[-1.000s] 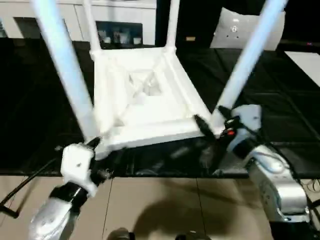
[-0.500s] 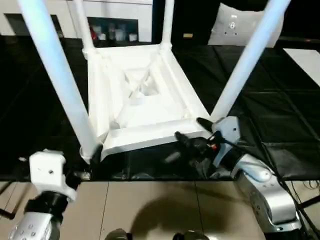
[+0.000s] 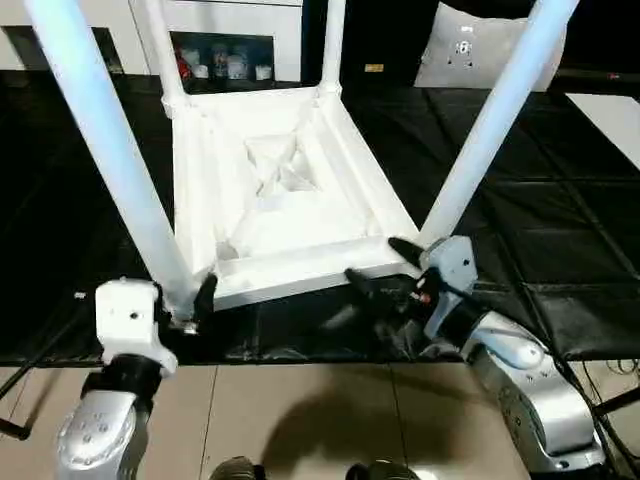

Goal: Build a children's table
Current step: Flip table

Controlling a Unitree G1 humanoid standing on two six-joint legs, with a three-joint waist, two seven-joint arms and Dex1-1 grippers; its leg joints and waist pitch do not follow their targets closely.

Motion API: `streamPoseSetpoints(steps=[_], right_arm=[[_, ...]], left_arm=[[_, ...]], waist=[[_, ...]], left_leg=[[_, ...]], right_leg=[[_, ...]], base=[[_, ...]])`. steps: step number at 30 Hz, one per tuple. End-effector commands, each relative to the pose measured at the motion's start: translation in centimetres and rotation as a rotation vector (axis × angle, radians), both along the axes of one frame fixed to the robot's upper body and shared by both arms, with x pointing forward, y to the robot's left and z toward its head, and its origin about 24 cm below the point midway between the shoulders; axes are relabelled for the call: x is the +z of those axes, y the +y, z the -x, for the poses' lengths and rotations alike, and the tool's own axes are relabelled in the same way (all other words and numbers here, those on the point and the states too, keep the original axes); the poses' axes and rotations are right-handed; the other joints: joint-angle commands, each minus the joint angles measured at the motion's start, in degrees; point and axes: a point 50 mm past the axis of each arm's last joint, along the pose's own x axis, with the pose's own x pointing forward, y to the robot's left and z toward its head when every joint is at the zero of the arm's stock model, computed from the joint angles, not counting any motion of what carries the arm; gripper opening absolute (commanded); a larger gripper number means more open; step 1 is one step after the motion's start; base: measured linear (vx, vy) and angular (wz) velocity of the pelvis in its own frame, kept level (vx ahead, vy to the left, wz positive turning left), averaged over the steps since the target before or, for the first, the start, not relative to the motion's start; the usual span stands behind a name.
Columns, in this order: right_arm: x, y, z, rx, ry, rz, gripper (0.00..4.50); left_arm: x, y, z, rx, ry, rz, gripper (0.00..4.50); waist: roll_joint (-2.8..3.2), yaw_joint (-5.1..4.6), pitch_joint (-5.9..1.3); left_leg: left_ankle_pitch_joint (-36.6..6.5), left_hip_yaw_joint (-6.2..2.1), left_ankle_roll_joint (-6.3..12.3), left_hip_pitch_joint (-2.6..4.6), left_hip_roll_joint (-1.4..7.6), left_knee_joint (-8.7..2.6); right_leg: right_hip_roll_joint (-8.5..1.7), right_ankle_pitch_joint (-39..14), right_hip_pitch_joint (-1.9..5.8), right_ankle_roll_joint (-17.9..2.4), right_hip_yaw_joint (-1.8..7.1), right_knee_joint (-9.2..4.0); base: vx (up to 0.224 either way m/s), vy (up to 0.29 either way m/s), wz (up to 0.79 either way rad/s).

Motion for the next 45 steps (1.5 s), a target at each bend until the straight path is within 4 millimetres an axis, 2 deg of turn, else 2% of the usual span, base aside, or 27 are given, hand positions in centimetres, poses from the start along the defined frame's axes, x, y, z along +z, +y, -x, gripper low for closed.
streamPoseSetpoints(steps=[1,6,14,20,24,35,41,45], right_arm=[[0.6,0.3,0.5,0.075,0.004,-0.03,4.5],[0.8,0.0,0.7,0.112,-0.01,-0.015,4.5],[0.9,0.2,0.4,0.114,-0.004,-0.025,4.5],[0.9,0.2,0.4,0.121,-0.008,-0.024,4.5],[0.9,0.2,0.5,0.122,-0.012,-0.022,4.5],[0.9,0.3,0.6,0.138,-0.017,-0.018,4.5],[0.8,0.4,0.7,0.154,-0.018,-0.016,4.5],[0.8,0.4,0.8,0.165,-0.016,-0.014,4.5]], left_arm=[[-0.2,0.1,-0.1,0.026,0.014,0.012,3.45],[-0.2,0.0,-0.3,0.034,0.015,0.027,3.45],[0.0,-0.4,-0.2,0.038,0.003,0.066,3.45],[0.2,-0.4,-0.6,0.028,-0.008,0.055,3.45],[0.2,-0.2,-0.6,0.034,-0.01,0.049,3.45],[0.2,0.1,-0.8,0.003,-0.011,0.026,3.45],[0.3,1.5,-0.7,-0.063,-0.024,0.02,3.45],[0.3,2.1,-0.6,-0.101,-0.009,-0.001,3.45]], waist=[[0.62,-0.03,-2.42],[0.45,-0.03,-2.33],[-0.03,-0.06,-2.07],[0.17,-0.02,-2.16],[0.19,0.01,-2.12],[0.25,0.02,-2.21],[0.29,0.04,-2.14],[0.5,0.02,-2.21]], left_leg=[[-9.1,-1.76,3.54,0.11,4.61,-5.5],[-9.9,-1.66,3.55,0.11,4.68,-5.52],[-10.6,-1.68,3.19,0.05,4.63,-5.67],[-9.4,-1.71,3.4,0.0,4.64,-5.64],[-10.7,-1.75,2.95,0.07,4.65,-5.73],[-10.7,-1.74,2.76,0.05,4.64,-5.78],[-11.5,-1.78,2.43,0.07,4.51,-5.92],[-11.0,-1.74,2.14,0.22,4.62,-5.98]], right_leg=[[-5.2,-7.3,2.23,-11.1,3.83,-4.31],[-5.37,-9.5,2.12,-11.6,3.82,-4.56],[-5.33,-13.0,1.84,-10.4,3.84,-4.92],[-5.35,-10.8,1.91,-10.6,3.85,-4.76],[-5.4,-12.0,1.91,-10.5,3.85,-4.84],[-5.37,-11.9,1.86,-10.4,3.88,-4.82],[-5.33,-13.4,1.71,-9.9,3.88,-4.91],[-5.27,-11.3,1.64,-10.4,3.93,-4.68]], base=[[0.0,0.0,0.0],[0.0,0.0,0.0],[0.0,0.0,0.0],[0.0,0.0,0.0],[0.0,0.0,0.0],[0.0,0.0,0.0],[0.0,0.0,0.0],[0.0,0.0,0.0]])
